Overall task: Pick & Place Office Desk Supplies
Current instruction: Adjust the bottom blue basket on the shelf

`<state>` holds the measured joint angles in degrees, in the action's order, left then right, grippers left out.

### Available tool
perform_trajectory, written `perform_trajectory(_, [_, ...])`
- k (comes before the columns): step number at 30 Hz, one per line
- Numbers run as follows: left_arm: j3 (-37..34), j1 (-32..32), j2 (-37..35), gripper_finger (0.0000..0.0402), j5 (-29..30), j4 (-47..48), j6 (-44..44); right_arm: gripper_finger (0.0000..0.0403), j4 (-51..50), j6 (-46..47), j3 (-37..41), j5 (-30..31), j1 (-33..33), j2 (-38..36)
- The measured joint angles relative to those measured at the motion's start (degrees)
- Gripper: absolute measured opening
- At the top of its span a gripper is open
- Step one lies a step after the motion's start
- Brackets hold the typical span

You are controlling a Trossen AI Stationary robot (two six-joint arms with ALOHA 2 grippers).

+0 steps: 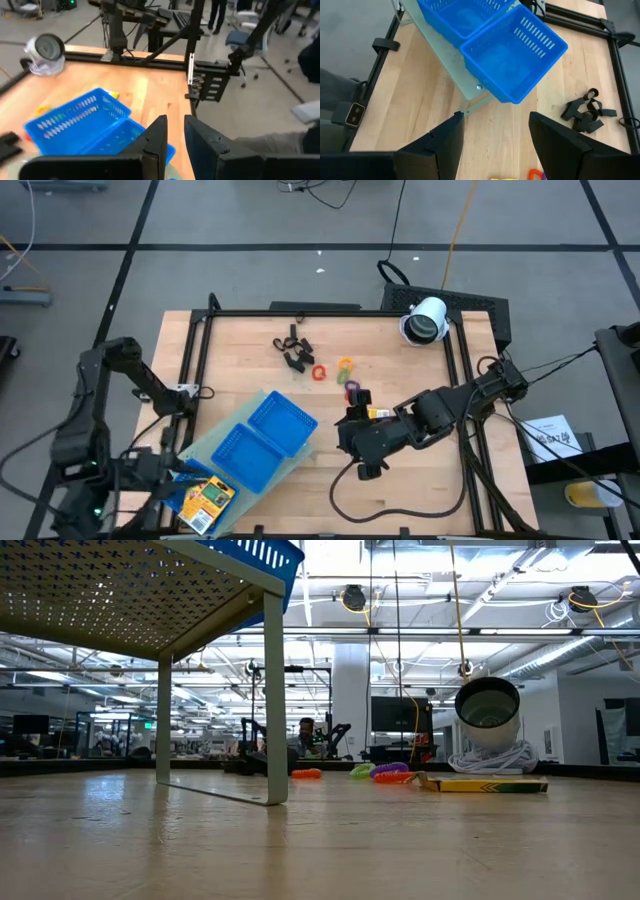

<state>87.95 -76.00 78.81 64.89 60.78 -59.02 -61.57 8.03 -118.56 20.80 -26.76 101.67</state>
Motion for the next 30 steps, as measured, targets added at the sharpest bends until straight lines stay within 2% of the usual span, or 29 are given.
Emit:
perform_trajectory(2, [-2.9, 0.9, 0.0, 0.0072, 0.2, -6.3, 2.7, 0.0212, 0.1, -0.5, 0.0, 0.0, -0.4, 0.0])
perform_trajectory(7, [-11.0, 3.6, 0.0, 0.0072, -2.1, -27.9, 18.7, 0.0212, 6.7, -2.7, 2.5, -0.1, -1.4, -0.1])
perform_trajectory(10, [-15.0, 5.6, 0.1, 0.0072, -8.4, -40.9, 29.6, 0.0212, 12.8, -5.5, 6.3, -1.2, -2.4, -0.4])
perform_trajectory(12, [-17.0, 6.4, 0.1, 0.0072, -13.5, -48.4, 36.8, 0.0212, 18.5, -7.0, 9.3, -4.3, -2.6, -0.7])
perform_trajectory(16, [-18.6, 8.0, 0.1, 0.0072, -21.9, -55.5, 46.5, 0.0212, 30.8, -9.4, 16.2, -11.3, -2.7, -1.3])
perform_trajectory(19, [-19.0, 10.0, 0.1, 0.0072, -24.2, -56.3, 47.6, 0.0212, 39.2, -10.7, 21.7, -15.1, -2.6, -2.3])
perform_trajectory(23, [-19.1, 12.8, 0.1, 0.0072, -28.9, -56.3, 46.9, 0.0212, 46.7, -11.5, 28.6, -14.9, -3.0, -6.4])
perform_trajectory(26, [-19.1, 13.4, -1.3, 0.0072, -33.5, -52.1, 41.0, 0.0212, 51.7, -11.7, 34.5, -14.9, -3.0, -10.6])
perform_trajectory(30, [-19.1, 9.8, -4.9, 0.0072, -37.0, -44.1, 28.4, 0.0212, 58.9, -10.9, 42.6, -14.6, -2.9, -17.2])
